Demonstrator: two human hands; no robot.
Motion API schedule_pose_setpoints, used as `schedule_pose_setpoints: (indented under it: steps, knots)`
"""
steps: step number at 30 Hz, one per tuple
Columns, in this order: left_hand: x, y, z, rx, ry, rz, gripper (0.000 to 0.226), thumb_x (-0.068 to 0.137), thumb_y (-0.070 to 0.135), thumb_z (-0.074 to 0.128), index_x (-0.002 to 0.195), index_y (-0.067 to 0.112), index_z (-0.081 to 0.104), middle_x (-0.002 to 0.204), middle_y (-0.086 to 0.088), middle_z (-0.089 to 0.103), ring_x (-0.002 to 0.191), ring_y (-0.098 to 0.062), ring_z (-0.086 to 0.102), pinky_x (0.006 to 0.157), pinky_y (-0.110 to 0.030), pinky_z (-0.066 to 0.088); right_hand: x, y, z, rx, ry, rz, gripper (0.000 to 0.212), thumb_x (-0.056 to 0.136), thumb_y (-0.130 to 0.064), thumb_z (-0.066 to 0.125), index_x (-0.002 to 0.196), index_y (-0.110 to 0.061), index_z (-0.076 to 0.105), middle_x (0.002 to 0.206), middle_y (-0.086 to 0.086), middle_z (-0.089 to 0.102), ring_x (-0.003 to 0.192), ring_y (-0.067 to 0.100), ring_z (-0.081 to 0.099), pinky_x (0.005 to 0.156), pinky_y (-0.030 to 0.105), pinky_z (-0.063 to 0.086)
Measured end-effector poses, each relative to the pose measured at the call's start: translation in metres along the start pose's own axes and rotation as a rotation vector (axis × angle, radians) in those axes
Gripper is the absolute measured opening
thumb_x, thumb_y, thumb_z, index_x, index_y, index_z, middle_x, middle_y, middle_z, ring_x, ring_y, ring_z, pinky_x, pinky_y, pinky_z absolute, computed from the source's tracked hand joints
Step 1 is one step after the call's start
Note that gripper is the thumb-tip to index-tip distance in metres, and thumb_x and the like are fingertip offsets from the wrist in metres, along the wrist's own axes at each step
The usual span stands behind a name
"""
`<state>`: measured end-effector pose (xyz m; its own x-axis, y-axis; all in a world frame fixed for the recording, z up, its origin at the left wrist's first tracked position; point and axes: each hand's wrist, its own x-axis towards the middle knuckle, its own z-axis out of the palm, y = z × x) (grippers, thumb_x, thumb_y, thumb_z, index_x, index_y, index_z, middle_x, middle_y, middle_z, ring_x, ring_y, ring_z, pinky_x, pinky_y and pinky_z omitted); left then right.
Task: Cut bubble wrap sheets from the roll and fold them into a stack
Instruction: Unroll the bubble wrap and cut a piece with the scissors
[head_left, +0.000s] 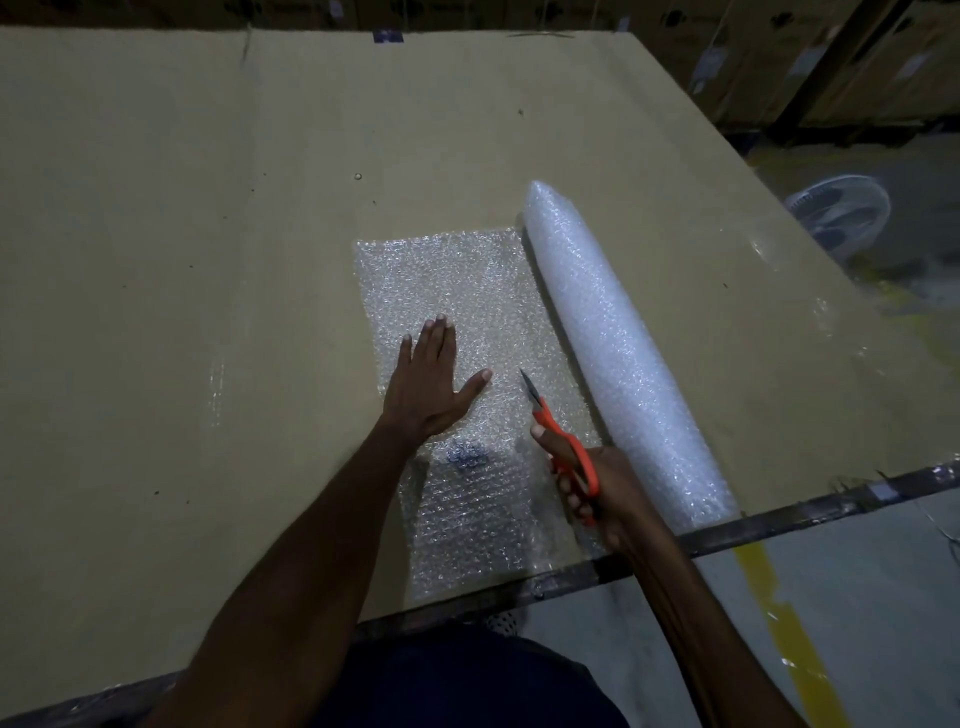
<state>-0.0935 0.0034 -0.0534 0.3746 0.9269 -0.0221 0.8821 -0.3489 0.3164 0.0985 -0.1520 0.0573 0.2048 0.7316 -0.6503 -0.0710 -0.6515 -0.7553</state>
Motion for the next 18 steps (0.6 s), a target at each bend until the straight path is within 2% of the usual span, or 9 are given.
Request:
schedule_pose_setpoints:
  steps: [6, 12, 15, 18]
  knots:
    - [0.0, -0.001, 0.0, 0.009, 0.007, -0.004, 0.095, 0.095, 0.075, 0.013, 0.159, 0.006, 0.0, 0.168, -0.01, -0.005, 0.154, -0.022, -0.007, 0.124, -0.047, -0.003, 0.001, 0.011, -0.003, 0.022, 0.025, -0.006, 0.042, 0.075, -0.041, 0.088, 0.06, -0.011, 0.062, 0.049, 0.007, 0.048, 0.034, 0.012, 0.037, 0.036, 0.016, 0.024]
    - [-0.001, 0.0, 0.0, 0.009, 0.004, 0.0, 0.095, 0.095, 0.076, 0.012, 0.159, 0.006, -0.001, 0.167, -0.01, -0.005, 0.154, -0.022, -0.006, 0.124, -0.046, -0.004, 0.003, -0.002, 0.002, 0.019, 0.002, -0.006, 0.043, 0.075, -0.049, 0.086, 0.071, -0.011, 0.066, 0.054, 0.005, 0.051, 0.038, 0.011, 0.039, 0.038, 0.018, 0.027]
    - [-0.001, 0.0, -0.001, 0.009, 0.007, 0.001, 0.095, 0.095, 0.076, 0.012, 0.159, 0.006, 0.0, 0.167, -0.01, -0.005, 0.154, -0.022, -0.006, 0.124, -0.047, -0.003, 0.008, -0.003, 0.004, 0.017, 0.012, -0.005, 0.044, 0.075, -0.046, 0.086, 0.062, -0.012, 0.063, 0.052, 0.005, 0.05, 0.036, 0.012, 0.038, 0.037, 0.017, 0.026]
    - [-0.001, 0.0, -0.002, 0.011, 0.002, -0.003, 0.096, 0.094, 0.076, 0.011, 0.159, 0.006, 0.0, 0.167, -0.01, -0.005, 0.154, -0.022, -0.006, 0.124, -0.047, -0.003, 0.009, 0.001, 0.003, 0.01, 0.021, -0.009, 0.042, 0.076, -0.042, 0.087, 0.066, -0.008, 0.065, 0.049, 0.004, 0.05, 0.035, 0.011, 0.038, 0.035, 0.016, 0.026]
